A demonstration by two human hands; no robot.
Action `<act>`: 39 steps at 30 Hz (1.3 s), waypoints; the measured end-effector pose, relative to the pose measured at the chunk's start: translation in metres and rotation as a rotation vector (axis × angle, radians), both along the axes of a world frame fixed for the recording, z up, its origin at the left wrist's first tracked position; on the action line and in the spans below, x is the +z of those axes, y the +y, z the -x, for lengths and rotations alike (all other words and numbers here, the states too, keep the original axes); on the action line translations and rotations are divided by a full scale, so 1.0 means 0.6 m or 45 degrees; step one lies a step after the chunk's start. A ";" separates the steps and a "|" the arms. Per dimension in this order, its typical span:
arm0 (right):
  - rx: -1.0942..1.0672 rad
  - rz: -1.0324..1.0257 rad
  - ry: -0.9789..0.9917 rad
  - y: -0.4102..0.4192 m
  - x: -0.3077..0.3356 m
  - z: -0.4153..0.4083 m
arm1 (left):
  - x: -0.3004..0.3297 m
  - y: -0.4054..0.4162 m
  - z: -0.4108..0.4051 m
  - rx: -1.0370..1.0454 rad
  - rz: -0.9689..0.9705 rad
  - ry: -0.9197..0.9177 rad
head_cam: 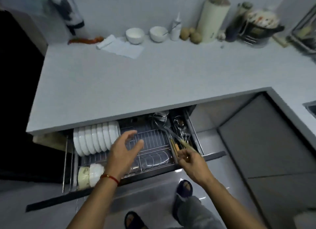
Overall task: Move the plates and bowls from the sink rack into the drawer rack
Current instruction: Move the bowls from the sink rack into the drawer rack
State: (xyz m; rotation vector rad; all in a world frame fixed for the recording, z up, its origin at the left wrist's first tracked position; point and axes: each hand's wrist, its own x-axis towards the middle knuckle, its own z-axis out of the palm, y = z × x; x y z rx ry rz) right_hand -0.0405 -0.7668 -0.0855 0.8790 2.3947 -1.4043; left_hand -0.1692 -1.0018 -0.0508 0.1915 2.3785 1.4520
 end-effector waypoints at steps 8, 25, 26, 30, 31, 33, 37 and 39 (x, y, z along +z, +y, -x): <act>-0.536 0.134 0.277 0.280 0.026 -0.099 | 0.138 0.358 -0.018 -0.255 -0.208 0.126; -1.296 0.073 0.426 0.901 0.104 -0.306 | 0.202 1.192 -0.137 -0.810 -0.490 -0.174; -1.327 0.065 0.419 0.924 0.108 -0.310 | 0.193 1.228 -0.136 -0.855 -0.490 -0.196; -1.506 -0.019 0.430 1.013 0.126 -0.315 | 0.157 1.365 -0.138 -1.053 -0.457 -0.302; -1.556 -0.024 0.437 1.036 0.131 -0.315 | 0.151 1.396 -0.140 -1.098 -0.437 -0.338; -1.626 -0.039 0.428 1.080 0.136 -0.313 | 0.140 1.452 -0.143 -1.180 -0.401 -0.399; -1.663 -0.133 0.358 1.178 0.131 -0.306 | 0.131 1.561 -0.158 -1.293 -0.307 -0.477; -1.699 -0.198 0.302 1.234 0.123 -0.308 | 0.130 1.604 -0.168 -1.324 -0.271 -0.498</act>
